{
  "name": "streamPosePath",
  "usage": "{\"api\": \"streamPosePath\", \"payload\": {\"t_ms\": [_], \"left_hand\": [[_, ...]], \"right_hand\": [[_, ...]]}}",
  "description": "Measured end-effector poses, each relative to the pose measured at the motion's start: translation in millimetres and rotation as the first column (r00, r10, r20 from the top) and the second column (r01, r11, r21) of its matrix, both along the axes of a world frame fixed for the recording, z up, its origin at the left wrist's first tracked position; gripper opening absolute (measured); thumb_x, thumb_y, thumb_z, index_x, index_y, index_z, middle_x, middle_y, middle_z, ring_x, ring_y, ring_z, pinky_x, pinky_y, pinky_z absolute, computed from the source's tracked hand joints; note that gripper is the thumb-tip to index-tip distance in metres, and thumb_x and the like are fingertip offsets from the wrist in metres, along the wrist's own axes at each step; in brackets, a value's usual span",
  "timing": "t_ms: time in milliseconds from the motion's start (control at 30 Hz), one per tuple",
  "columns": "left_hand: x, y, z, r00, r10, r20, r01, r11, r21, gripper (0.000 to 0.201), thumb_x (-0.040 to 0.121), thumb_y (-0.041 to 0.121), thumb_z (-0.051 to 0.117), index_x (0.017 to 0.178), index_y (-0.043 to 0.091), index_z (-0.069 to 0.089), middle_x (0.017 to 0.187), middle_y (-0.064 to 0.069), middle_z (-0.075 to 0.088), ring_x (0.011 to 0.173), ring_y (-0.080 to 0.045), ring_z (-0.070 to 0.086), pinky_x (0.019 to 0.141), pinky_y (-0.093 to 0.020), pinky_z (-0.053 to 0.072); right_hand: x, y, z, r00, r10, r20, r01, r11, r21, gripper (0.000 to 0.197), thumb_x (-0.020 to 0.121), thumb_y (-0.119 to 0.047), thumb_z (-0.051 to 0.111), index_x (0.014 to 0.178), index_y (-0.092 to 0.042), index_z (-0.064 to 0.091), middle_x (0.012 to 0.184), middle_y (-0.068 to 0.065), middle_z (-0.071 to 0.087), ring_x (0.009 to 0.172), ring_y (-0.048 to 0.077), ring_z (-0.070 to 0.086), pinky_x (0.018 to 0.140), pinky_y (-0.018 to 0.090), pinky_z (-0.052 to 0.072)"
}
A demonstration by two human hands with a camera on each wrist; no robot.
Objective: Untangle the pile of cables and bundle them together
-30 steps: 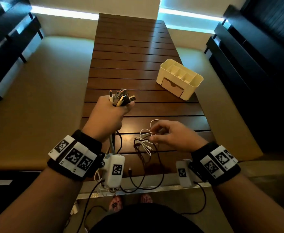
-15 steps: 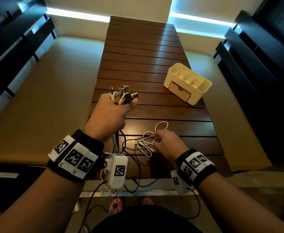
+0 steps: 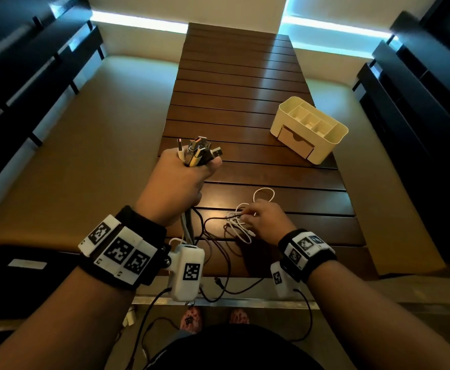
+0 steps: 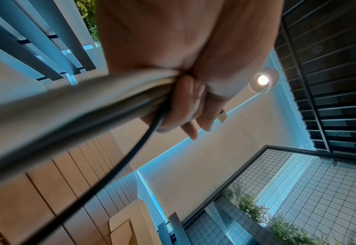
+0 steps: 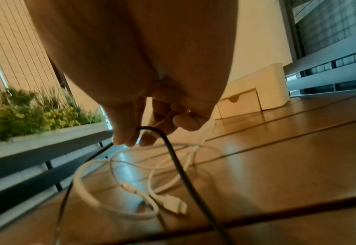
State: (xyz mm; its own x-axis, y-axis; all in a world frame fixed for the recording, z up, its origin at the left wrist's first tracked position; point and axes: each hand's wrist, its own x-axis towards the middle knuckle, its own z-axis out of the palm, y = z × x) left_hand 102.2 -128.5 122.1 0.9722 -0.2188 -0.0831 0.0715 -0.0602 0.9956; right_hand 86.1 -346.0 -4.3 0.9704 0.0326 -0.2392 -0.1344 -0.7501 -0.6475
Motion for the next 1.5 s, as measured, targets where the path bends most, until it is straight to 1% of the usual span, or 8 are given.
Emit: {"api": "streamPosePath", "payload": {"t_ms": [133, 367, 633, 833, 1033, 1200, 1300, 1500], "left_hand": [[-0.9, 9.6, 1.8, 0.999, 0.028, -0.022, -0.029, 0.999, -0.034, 0.012, 0.095, 0.017, 0.063, 0.096, 0.007, 0.056, 0.053, 0.003, 0.030, 0.041, -0.010, 0.026, 0.040, -0.024, 0.028], [1.3, 6.6, 1.1, 0.999, 0.043, -0.008, -0.043, 0.998, -0.047, 0.009, 0.096, 0.015, 0.062, 0.097, 0.008, 0.057, 0.051, 0.006, 0.030, 0.040, -0.011, 0.024, 0.040, -0.024, 0.027], [-4.5, -4.2, 1.8, 1.000, 0.020, -0.022, -0.020, 0.999, -0.027, 0.016, 0.096, 0.015, 0.062, 0.084, 0.010, 0.051, 0.049, 0.005, 0.031, 0.039, -0.010, 0.026, 0.039, -0.023, 0.028], [-10.6, -2.7, 4.4, 0.999, 0.032, -0.044, -0.033, 0.999, -0.023, 0.023, 0.095, 0.013, 0.062, 0.076, 0.014, 0.050, 0.048, 0.005, 0.031, 0.038, -0.010, 0.026, 0.039, -0.022, 0.029], [-10.0, 8.3, 1.7, 0.994, 0.099, -0.037, -0.099, 0.995, -0.019, 0.021, 0.095, 0.014, 0.063, 0.078, 0.014, 0.049, 0.050, 0.004, 0.029, 0.040, -0.011, 0.025, 0.040, -0.022, 0.028], [-7.3, 5.6, 0.9, 0.994, 0.104, -0.026, -0.105, 0.994, -0.016, 0.029, 0.095, 0.014, 0.064, 0.071, 0.016, 0.048, 0.050, 0.004, 0.029, 0.039, -0.011, 0.025, 0.041, -0.023, 0.027], [-4.6, 5.4, 0.9, 0.994, 0.107, -0.025, -0.108, 0.994, -0.007, 0.030, 0.095, 0.016, 0.064, 0.070, 0.018, 0.048, 0.051, 0.002, 0.030, 0.040, -0.013, 0.025, 0.043, -0.024, 0.028], [3.2, 1.1, -2.2, 0.995, 0.098, -0.026, -0.098, 0.995, -0.023, 0.025, 0.095, 0.017, 0.063, 0.075, 0.013, 0.047, 0.049, 0.005, 0.030, 0.038, -0.011, 0.025, 0.041, -0.023, 0.028]], "right_hand": [[-27.3, -10.9, 34.0, 0.999, -0.038, 0.019, 0.035, 0.992, 0.123, 0.006, 0.091, -0.025, 0.068, 0.087, -0.025, 0.073, 0.089, -0.010, 0.063, 0.083, 0.004, 0.059, 0.072, 0.021, 0.048], [-44.3, -24.6, 39.3, 0.741, 0.200, -0.641, -0.495, 0.808, -0.320, 0.026, 0.092, -0.043, 0.063, 0.109, -0.027, 0.073, 0.109, -0.007, 0.068, 0.098, 0.013, 0.060, 0.079, 0.029, 0.046], [-13.3, -24.3, 7.3, 0.983, 0.000, -0.183, -0.022, 0.993, -0.114, 0.032, 0.091, -0.039, 0.066, 0.121, -0.032, 0.062, 0.104, -0.003, 0.067, 0.085, 0.009, 0.065, 0.079, 0.028, 0.055], [0.6, -19.7, -25.6, 0.956, 0.120, -0.270, -0.198, 0.938, -0.285, 0.016, 0.093, -0.040, 0.058, 0.097, -0.028, 0.069, 0.101, -0.001, 0.068, 0.087, 0.017, 0.064, 0.083, 0.041, 0.056], [11.3, -41.6, -4.2, 0.962, -0.271, 0.042, 0.251, 0.931, 0.265, 0.021, 0.099, -0.025, 0.055, 0.085, -0.018, 0.069, 0.080, 0.003, 0.067, 0.067, 0.016, 0.062, 0.061, 0.030, 0.051], [26.9, -64.4, -10.6, 0.973, -0.203, -0.109, 0.206, 0.979, 0.011, 0.014, 0.094, -0.019, 0.061, 0.081, -0.017, 0.067, 0.080, 0.004, 0.069, 0.066, 0.016, 0.064, 0.058, 0.027, 0.050], [30.1, -72.7, -18.3, 0.962, -0.225, -0.155, 0.218, 0.974, -0.055, 0.014, 0.091, -0.022, 0.064, 0.077, -0.021, 0.066, 0.077, 0.002, 0.071, 0.072, 0.018, 0.069, 0.074, 0.036, 0.058], [30.2, -63.2, 0.0, 0.975, -0.196, 0.109, 0.203, 0.977, -0.062, 0.012, 0.092, -0.026, 0.064, 0.080, -0.027, 0.064, 0.084, -0.005, 0.066, 0.077, 0.011, 0.063, 0.072, 0.032, 0.054]]}}
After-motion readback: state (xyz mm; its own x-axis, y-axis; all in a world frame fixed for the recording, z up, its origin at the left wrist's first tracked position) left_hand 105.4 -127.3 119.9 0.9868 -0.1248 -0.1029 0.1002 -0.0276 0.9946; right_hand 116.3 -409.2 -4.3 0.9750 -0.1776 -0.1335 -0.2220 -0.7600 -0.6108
